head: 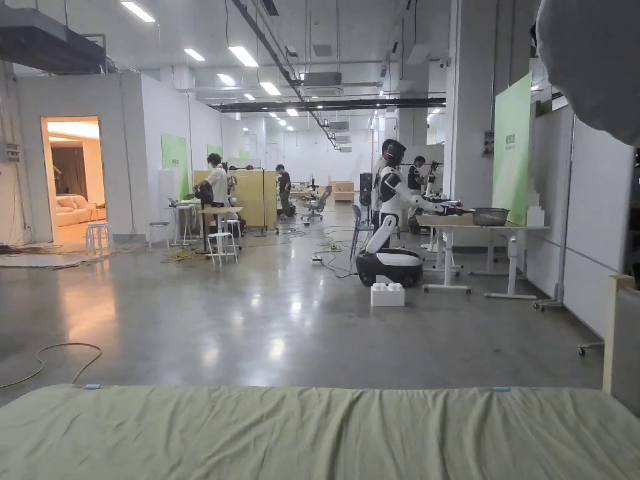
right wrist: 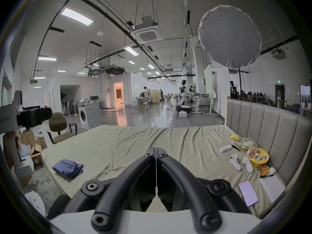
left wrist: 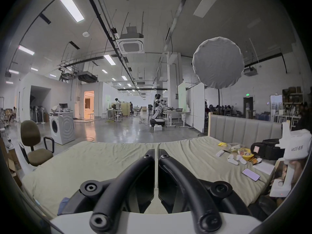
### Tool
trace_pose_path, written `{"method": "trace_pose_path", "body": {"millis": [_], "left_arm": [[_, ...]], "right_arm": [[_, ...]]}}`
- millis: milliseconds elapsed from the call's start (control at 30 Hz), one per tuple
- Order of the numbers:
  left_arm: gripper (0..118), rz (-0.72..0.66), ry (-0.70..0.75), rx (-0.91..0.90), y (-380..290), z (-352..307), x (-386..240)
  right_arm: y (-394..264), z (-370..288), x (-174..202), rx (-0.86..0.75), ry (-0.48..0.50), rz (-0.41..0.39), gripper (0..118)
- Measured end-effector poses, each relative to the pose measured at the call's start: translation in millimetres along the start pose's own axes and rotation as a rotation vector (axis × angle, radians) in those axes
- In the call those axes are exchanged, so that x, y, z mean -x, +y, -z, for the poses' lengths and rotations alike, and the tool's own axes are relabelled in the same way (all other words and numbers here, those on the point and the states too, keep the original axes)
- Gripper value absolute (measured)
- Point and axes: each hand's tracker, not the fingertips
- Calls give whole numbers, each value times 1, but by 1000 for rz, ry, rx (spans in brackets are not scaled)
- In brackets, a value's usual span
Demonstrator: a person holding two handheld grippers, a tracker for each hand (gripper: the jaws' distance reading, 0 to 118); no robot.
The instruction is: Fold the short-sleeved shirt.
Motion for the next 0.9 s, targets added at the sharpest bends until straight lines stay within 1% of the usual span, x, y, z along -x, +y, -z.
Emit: {"method": "trace_pose_path", "body": {"millis": [33, 67, 167, 233, 300, 433, 467, 533, 567, 600, 633, 667, 700, 733, 767, 800, 867, 900], "left_arm": [[3, -11, 11, 0, 1, -1, 1], [3, -15, 18, 0, 1, -1, 2], [3, -6, 31, 8, 0, 0, 3], [3, -12, 32, 8, 0, 0, 4], [3, -26, 20, 8, -1, 0, 4], [3, -10, 27, 17, -3, 1, 1], [4, -1, 38, 18, -3, 1, -1], [9, 16, 36, 3, -3, 0, -2], [9, 23, 22, -1, -3, -1, -2], [18, 27, 6, 6, -2, -1, -3], [32, 33, 10, 7, -3, 0, -5], [53, 43, 27, 13, -3, 1, -8], [83, 52, 48, 16, -4, 3, -10], [98, 54, 60, 13, -5, 3, -11], [108, 53, 62, 5, -5, 3, -11], [112, 42, 57, -1, -5, 2, -9], [112, 8, 49, -14, -4, 1, -6], [114, -2, 48, -21, -4, 0, -5]], "right_arm": [[2, -1, 0, -2, 4, -21, 0], [3, -1, -1, 0, 8, -23, 0], [3, -2, -4, -4, -4, 3, 0], [2, -2, -8, -2, 2, 48, 0], [3, -3, -8, -8, 3, 56, 0], [4, -3, -7, -10, -3, 41, 0], [5, -3, -7, -11, -2, 39, 2], [5, -2, -7, -11, 1, 37, 8], [4, -2, -6, -12, 14, 40, 8], [3, -2, -5, -12, 16, 42, 19], [3, -2, -4, -10, 17, 44, 36], [2, 0, -3, -6, 16, 44, 52], [2, 0, -2, -5, 12, 40, 74], [1, 0, -2, -7, 10, 34, 85], [1, -1, -1, -12, 11, 27, 94], [2, -1, -1, -15, 15, 21, 102], [2, -1, 0, -16, 18, 22, 110], [2, -1, 1, -14, 18, 26, 114]]}}
